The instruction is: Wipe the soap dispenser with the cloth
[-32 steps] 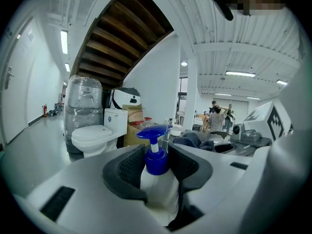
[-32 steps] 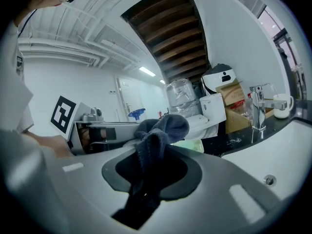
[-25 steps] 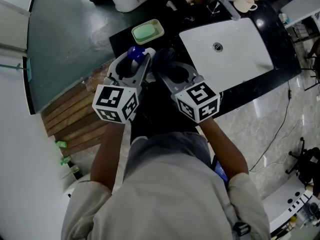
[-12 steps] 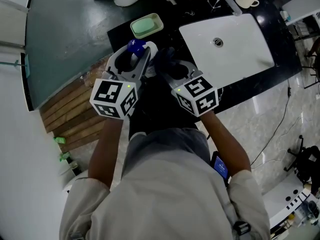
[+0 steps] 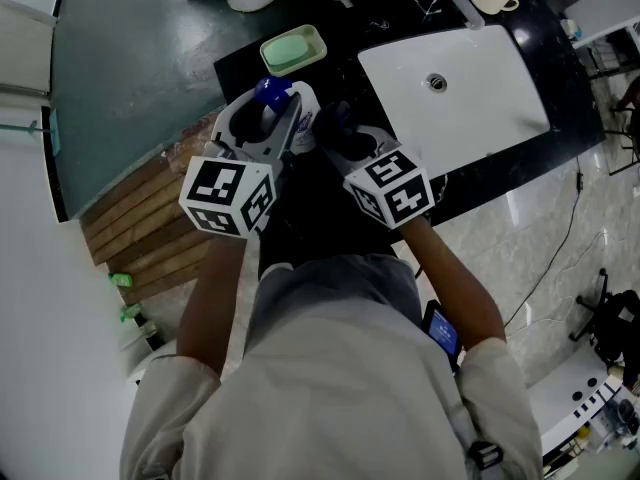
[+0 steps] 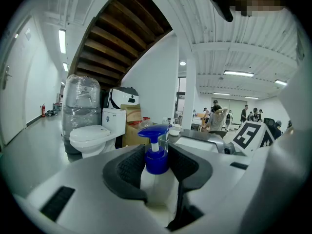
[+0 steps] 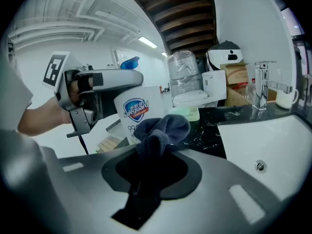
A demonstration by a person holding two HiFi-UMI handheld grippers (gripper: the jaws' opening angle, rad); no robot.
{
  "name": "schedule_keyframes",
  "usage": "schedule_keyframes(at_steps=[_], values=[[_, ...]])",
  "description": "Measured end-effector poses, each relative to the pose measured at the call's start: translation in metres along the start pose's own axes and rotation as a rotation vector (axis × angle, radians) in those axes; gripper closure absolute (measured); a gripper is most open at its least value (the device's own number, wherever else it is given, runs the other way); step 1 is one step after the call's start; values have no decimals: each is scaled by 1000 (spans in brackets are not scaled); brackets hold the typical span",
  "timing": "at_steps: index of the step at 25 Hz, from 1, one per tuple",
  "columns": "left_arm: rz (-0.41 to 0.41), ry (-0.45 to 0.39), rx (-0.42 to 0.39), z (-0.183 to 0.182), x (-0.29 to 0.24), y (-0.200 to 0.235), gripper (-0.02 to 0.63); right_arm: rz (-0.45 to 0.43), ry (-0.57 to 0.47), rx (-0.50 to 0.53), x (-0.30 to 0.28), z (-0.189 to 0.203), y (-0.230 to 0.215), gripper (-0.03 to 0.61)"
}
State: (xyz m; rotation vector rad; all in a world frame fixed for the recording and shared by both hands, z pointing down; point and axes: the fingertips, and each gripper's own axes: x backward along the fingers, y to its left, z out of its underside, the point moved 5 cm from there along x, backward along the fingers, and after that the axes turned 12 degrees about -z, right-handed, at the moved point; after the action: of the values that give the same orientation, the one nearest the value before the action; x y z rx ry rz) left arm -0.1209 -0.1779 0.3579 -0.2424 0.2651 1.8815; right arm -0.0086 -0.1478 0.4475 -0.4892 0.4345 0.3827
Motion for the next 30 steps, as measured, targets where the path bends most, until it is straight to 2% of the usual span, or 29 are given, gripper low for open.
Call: schedule_keyframes(at_steps=[6,13,18,30], values=[[-25,12,32,1,3,3,465,7,1,-102,-4,6,-3,503],[-39,42,97,0,6,4,469,-22,-64,-234,-5,5,-7,503],[-47,42,112,0,8,3,469,-40,-107,-320,-6,5,-8,503],[-45,41,115,0,8,1,471,-78,-143,-398,-5,6,-8,502]])
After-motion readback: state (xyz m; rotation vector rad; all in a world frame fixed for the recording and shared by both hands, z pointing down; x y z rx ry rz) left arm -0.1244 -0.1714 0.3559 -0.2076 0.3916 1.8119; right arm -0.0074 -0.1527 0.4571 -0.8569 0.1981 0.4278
